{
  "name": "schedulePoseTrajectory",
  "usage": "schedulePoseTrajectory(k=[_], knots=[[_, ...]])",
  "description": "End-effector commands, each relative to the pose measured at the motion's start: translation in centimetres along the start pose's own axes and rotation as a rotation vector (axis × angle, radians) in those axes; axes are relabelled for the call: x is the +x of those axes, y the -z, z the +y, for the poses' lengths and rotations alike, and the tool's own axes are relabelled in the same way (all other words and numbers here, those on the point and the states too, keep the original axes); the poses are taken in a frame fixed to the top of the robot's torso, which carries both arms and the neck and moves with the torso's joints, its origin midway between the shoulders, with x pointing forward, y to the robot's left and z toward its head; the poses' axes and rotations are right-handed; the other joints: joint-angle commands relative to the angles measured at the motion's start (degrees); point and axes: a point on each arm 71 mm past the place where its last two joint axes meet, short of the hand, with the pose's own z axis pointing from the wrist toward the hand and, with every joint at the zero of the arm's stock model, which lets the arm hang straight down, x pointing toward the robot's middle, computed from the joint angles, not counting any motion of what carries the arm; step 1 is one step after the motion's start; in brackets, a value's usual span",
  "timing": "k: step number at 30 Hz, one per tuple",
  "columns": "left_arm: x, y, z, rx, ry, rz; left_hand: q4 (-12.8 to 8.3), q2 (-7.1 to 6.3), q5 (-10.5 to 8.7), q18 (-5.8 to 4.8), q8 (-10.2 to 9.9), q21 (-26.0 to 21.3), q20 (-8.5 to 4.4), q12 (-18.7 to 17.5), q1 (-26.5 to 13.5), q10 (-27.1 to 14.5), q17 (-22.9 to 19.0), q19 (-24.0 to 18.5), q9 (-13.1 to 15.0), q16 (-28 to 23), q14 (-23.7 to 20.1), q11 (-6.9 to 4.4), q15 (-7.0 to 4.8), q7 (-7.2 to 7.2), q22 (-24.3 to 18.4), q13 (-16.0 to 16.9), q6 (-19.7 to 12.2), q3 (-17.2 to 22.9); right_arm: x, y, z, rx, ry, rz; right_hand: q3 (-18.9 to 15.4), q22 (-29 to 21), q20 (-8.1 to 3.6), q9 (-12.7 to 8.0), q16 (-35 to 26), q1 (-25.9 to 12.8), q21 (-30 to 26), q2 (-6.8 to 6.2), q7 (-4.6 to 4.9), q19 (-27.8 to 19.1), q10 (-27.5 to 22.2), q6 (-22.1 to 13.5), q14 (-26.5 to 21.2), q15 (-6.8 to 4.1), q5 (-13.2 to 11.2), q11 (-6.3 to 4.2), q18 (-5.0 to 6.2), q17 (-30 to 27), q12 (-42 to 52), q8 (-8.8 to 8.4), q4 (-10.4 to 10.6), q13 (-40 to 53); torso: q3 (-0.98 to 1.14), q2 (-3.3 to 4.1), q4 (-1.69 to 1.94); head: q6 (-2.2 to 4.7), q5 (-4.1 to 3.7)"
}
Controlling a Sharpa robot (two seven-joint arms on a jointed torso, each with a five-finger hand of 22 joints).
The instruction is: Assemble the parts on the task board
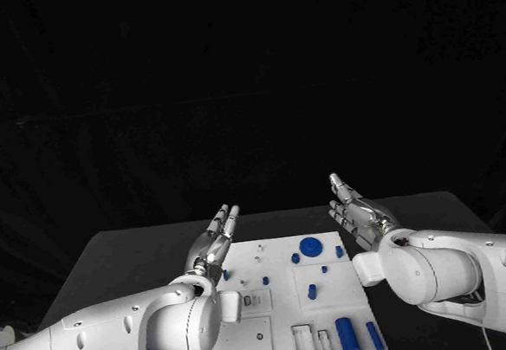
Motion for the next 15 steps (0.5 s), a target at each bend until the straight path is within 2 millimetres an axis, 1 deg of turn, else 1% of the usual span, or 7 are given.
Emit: schedulePoseTrajectory(k=[1,2,3,5,8,12,15], knots=[[0.42,0.0,-0.19,0.012,0.061,0.038,0.73,0.42,0.31,1.18,0.25,-0.21,-0.05,-0.15,2.06,0.01,-0.07,0.05,-0.05,-0.21,-0.05,-1.19,-1.69,-1.32,-0.1,-0.04,-0.42,-0.27,0.64,0.16,-0.53,0.103,-0.109,0.085,-0.33,-0.05,-3.08,-0.05,-0.17,0.42,-0.28,-0.03,-0.18,0.01,0.03,0.05,0.01,-11.1,0.06,-0.21,0.42,-0.05,-0.21,-0.21,0.09,-0.09,0.0,0.01,0.0,0.0,0.0],[0.42,0.0,-0.19,0.012,0.061,0.038,0.75,0.43,-0.03,1.23,0.23,-0.21,-0.36,-0.21,1.99,0.0,-0.07,0.05,-0.07,-0.21,-0.05,-1.4,-1.8,-1.38,-0.1,-0.05,-0.54,-0.33,0.64,0.17,-0.53,0.106,-0.11,0.087,-0.33,-0.05,-3.07,-0.05,-0.17,0.42,-0.28,-0.03,-0.18,0.01,0.03,0.05,0.01,-11.09,0.05,-0.2,0.42,-0.05,-0.21,-0.21,0.09,-0.09,0.0,0.01,0.0,0.0,0.0],[0.54,0.07,0.21,0.04,0.086,0.084,0.75,0.44,-0.25,1.28,0.21,-0.21,-0.79,-0.24,1.93,0.0,-0.07,0.05,-0.09,-0.21,-0.05,-1.57,-1.99,-1.43,-0.1,-0.06,-0.69,-0.39,-0.09,0.13,-0.63,0.113,-0.112,0.103,-0.33,-0.05,-3.07,-0.05,-0.17,0.42,-0.28,-0.03,-0.18,0.01,0.03,0.05,0.01,-11.09,0.05,-0.2,0.42,-0.05,-0.21,-0.21,0.09,-0.09,-0.06,-0.09,-0.01,-0.88,-0.28],[0.59,0.06,0.25,0.05,0.08,0.093,0.73,0.46,-0.74,1.35,0.04,-0.21,-2.45,-0.31,1.85,0.0,-0.07,0.05,-0.24,-0.21,-0.05,-2.06,-2.88,-1.75,-0.1,-0.07,-1.62,-0.56,-0.13,0.15,-0.73,0.117,-0.112,0.106,-0.39,-0.05,-2.91,-0.05,-0.17,0.43,-0.28,-0.12,-0.1,0.01,0.03,0.05,0.01,-11.02,-0.14,-0.12,0.41,-0.05,-0.21,-0.21,0.11,-0.09,-0.06,-0.2,0.06,-1.16,-0.38],[0.55,0.13,0.24,0.068,0.066,0.103,0.72,0.38,-1.06,1.0,-0.07,-0.21,-4.44,-0.43,1.9,-0.01,-0.07,0.05,-0.35,-0.21,-0.05,-2.8,-4.1,-2.35,-0.1,-0.09,-2.33,-0.75,-0.15,0.18,-0.84,0.121,-0.113,0.112,-0.42,-0.05,-2.74,-0.05,-0.17,0.43,-0.28,-0.17,0.0,0.01,0.03,0.05,0.01,-10.93,-0.29,-0.02,0.39,-0.05,-0.21,-0.21,0.13,-0.09,-0.08,-0.22,-0.03,-1.08,-0.36],[0.46,0.15,0.2,0.09,0.044,0.11,0.71,0.01,-2.06,0.32,-0.12,-0.21,-5.66,-0.64,1.91,-0.01,-0.07,0.05,-0.4,-0.21,-0.05,-3.81,-4.65,-3.08,-0.1,-0.13,-2.67,-1.11,-0.24,0.24,-0.89,0.123,-0.106,0.127,-0.56,-0.05,-2.21,-0.05,-0.17,0.39,-0.28,-0.33,0.47,0.01,0.03,0.05,0.01,-10.54,-1.04,0.41,0.36,-0.05,-0.21,-0.21,0.15,-0.09,-0.03,-0.2,0.06,-1.4,-0.38],[0.36,0.16,0.14,0.105,0.028,0.111,0.67,-0.54,-3.1,0.23,-0.1,-0.21,-5.48,-0.63,2.01,-0.01,-0.07,0.05,-0.38,-0.21,-0.05,-3.99,-4.42,-3.23,-0.1,-0.13,-2.58,-1.42,-0.36,0.24,-0.87,0.12,-0.092,0.14,-0.59,-0.05,-1.88,-0.05,-0.17,0.4,-0.28,-0.36,0.76,0.01,0.03,0.05,0.01,-10.26,-1.22,0.71,0.35,-0.05,-0.21,-0.21,0.14,-0.09,-0.12,-0.16,0.01,-1.79,-0.57]])
